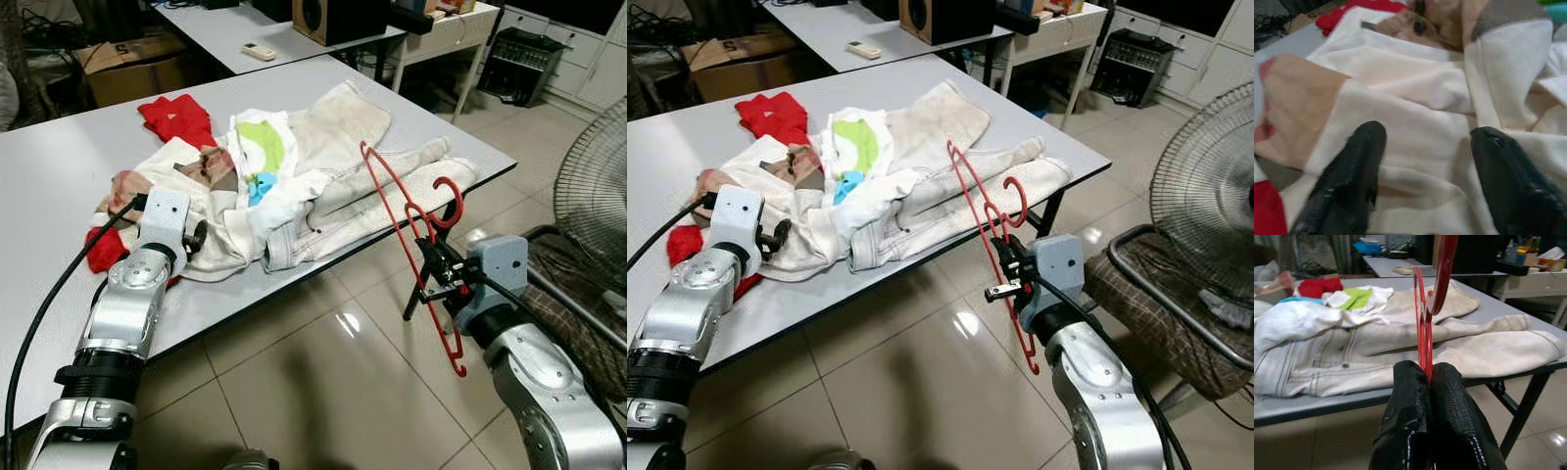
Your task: Hang hanger
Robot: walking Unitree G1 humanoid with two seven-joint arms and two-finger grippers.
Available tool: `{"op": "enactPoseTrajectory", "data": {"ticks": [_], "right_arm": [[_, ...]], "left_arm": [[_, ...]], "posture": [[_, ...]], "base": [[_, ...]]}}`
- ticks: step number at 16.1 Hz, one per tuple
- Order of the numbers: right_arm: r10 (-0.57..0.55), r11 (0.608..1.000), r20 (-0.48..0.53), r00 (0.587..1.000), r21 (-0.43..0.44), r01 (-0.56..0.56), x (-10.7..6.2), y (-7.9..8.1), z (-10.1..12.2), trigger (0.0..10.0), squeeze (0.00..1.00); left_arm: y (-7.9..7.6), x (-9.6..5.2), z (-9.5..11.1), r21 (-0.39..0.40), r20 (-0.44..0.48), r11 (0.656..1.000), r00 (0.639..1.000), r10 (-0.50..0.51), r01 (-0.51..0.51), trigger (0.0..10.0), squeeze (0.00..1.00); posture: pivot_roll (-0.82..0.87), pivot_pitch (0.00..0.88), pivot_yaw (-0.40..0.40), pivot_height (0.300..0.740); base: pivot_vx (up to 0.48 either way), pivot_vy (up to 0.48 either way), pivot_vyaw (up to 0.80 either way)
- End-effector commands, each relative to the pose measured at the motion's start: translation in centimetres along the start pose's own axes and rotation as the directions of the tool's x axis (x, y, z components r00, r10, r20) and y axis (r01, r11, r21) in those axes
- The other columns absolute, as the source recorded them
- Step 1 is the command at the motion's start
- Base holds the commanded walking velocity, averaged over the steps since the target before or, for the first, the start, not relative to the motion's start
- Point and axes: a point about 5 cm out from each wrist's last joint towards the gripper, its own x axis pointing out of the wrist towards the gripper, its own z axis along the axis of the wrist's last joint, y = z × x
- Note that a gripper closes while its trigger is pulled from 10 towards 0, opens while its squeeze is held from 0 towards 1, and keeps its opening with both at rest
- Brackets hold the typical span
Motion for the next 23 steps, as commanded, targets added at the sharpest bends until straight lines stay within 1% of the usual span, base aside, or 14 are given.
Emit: {"op": "enactPoseTrajectory", "data": {"ticks": [1, 6, 8, 10, 12, 13, 14, 16, 17, 18, 20, 21, 22, 23], "right_arm": [[0.009, 1.0, 0.032, 0.999, -0.013, -0.008, 0.6, 0.3, 0.7, 10.0, 0.0], [0.008, 1.0, 0.025, 1.0, -0.009, -0.008, 0.5, 0.1, 0.5, 10.0, 0.0], [0.003, 1.0, 0.005, 1.0, -0.015, -0.003, 0.6, 0.0, 0.0, 10.0, 0.0], [0.0, 1.0, 0.013, 1.0, 0.006, 0.0, 0.6, 0.1, 0.2, 10.0, 0.0], [0.0, 1.0, 0.001, 1.0, 0.004, 0.0, 0.6, 0.4, 0.1, 10.0, 0.0], [0.013, 1.0, 0.008, 1.0, 0.0, -0.013, 0.6, 0.5, 0.3, 10.0, 0.0], [-0.001, 1.0, 0.008, 1.0, 0.0, 0.001, 0.1, 0.1, 0.3, 10.0, 0.0], [-0.048, 0.999, -0.006, 0.999, 0.006, 0.048, -0.3, -0.8, -0.1, 10.0, 0.0], [-0.081, 0.996, -0.002, 0.997, 0.022, 0.082, -0.3, -1.3, -0.1, 10.0, 0.0], [-0.091, 0.995, 0.001, 0.996, 0.03, 0.091, -0.3, -1.4, 0.0, 10.0, 0.0], [-0.081, 0.996, 0.009, 0.997, 0.027, 0.081, -0.3, -1.4, 0.3, 10.0, 0.0], [-0.073, 0.997, 0.01, 0.997, 0.019, 0.073, -0.4, -1.4, 0.3, 10.0, 0.0], [-0.069, 0.998, 0.008, 0.998, 0.015, 0.069, -0.5, -1.5, 0.2, 10.0, 0.0], [-0.072, 0.997, 0.005, 0.997, 0.014, 0.072, -0.7, -1.7, 0.2, 10.0, 0.0]], "left_arm": [[0.0, 0.2, 0.3, 0.006, 0.009, 1.0, 1.0, -0.008, 0.008, 0.0, 0.0], [-0.4, -0.4, -0.8, -0.002, -0.03, 0.999, 0.998, -0.049, 0.049, 0.0, 0.0], [-0.9, -0.7, -1.3, -0.01, -0.036, 0.997, 0.997, -0.073, 0.073, 0.0, 0.0], [-1.0, -0.9, -1.2, -0.026, -0.032, 0.995, 0.995, -0.093, 0.092, 0.0, 0.0], [-1.6, -1.0, -0.9, -0.056, -0.018, 0.988, 0.99, -0.142, 0.141, 0.0, 0.0], [-1.8, -1.1, -0.5, -0.08, -0.004, 0.983, 0.986, -0.167, 0.166, 0.0, 0.0], [-2.6, -1.2, 0.5, -0.17, 0.052, 0.959, 0.974, -0.222, 0.228, 0.0, 0.0], [-3.8, -1.6, 2.0, -0.225, 0.126, 0.917, 0.943, -0.309, 0.33, 0.0, 0.0], [-4.7, -1.9, 3.3, -0.271, 0.188, 0.87, 0.909, -0.371, 0.411, 0.0, 0.0], [-4.9, -1.9, 3.7, -0.285, 0.209, 0.854, 0.898, -0.388, 0.436, 0.0, 0.0], [-5.0, -2.1, 5.6, -0.36, 0.285, 0.801, 0.874, -0.393, 0.478, 0.0, 0.0], [-4.9, -2.2, 6.6, -0.379, 0.319, 0.787, 0.867, -0.382, 0.486, 0.0, 0.0], [-4.5, -2.4, 7.4, -0.371, 0.34, 0.79, 0.863, -0.374, 0.488, 0.0, 0.0], [-4.0, -2.6, 7.7, -0.281, 0.335, 0.836, 0.865, -0.375, 0.471, 0.0, 0.0]], "posture": [[0.04, 0.0, 0.015, 0.74], [0.07, 0.001, 0.002, 0.74], [0.07, 0.0, 0.002, 0.74], [0.07, 0.005, 0.006, 0.74], [0.06, 0.024, -0.007, 0.74], [0.05, 0.028, 0.007, 0.74], [0.06, 0.028, 0.008, 0.74], [0.05, 0.023, 0.01, 0.74], [0.05, 0.025, 0.009, 0.74], [0.05, 0.027, 0.011, 0.74], [0.05, 0.027, 0.019, 0.74], [0.05, 0.027, 0.019, 0.74], [0.05, 0.029, 0.018, 0.74], [0.06, 0.031, 0.018, 0.74]], "base": [[0.0, 0.0, 0.0], [0.0, 0.0, 0.0], [0.0, 0.0, 0.0], [0.0, 0.0, 0.0], [0.0, 0.0, 0.0], [0.0, 0.0, 0.0], [0.0, 0.0, 0.0], [0.0, 0.0, 0.0], [0.0, 0.0, 0.0], [0.0, 0.0, 0.0], [0.0, 0.0, 0.0], [0.0, 0.0, 0.0], [0.0, 0.0, 0.0], [0.0, 0.0, 0.0]]}}
